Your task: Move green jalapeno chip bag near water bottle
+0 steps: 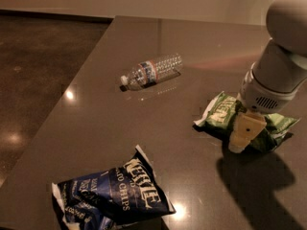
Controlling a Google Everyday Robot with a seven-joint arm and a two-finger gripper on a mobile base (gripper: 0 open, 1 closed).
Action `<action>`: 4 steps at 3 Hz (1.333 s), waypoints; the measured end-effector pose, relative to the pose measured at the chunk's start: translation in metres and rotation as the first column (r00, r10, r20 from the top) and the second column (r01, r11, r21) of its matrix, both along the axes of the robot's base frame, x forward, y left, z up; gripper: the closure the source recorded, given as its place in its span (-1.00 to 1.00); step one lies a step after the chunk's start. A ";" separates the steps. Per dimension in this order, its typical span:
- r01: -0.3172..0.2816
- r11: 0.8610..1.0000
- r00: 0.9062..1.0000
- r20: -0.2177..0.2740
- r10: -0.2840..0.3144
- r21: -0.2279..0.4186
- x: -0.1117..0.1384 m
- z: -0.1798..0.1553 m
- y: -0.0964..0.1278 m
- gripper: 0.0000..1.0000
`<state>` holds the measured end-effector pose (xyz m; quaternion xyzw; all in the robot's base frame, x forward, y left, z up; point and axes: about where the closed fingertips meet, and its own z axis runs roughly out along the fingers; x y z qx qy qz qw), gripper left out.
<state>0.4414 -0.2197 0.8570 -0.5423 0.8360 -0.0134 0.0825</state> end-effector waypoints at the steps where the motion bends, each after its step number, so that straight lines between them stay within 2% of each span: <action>1: 0.032 0.999 0.999 0.008 -0.032 -0.010 0.007 -0.002 -0.004 -0.19; 2: 0.050 0.999 0.999 0.011 -0.050 -0.019 0.016 0.003 -0.004 0.28; 3: 0.033 0.999 0.999 0.025 -0.033 -0.022 0.034 0.018 0.006 0.74; 4: 0.021 0.999 0.999 0.044 -0.022 0.024 0.061 0.035 0.022 1.00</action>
Offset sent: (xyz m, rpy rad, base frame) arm 0.0265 -0.0033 0.0123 -0.0288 -0.0146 -0.0731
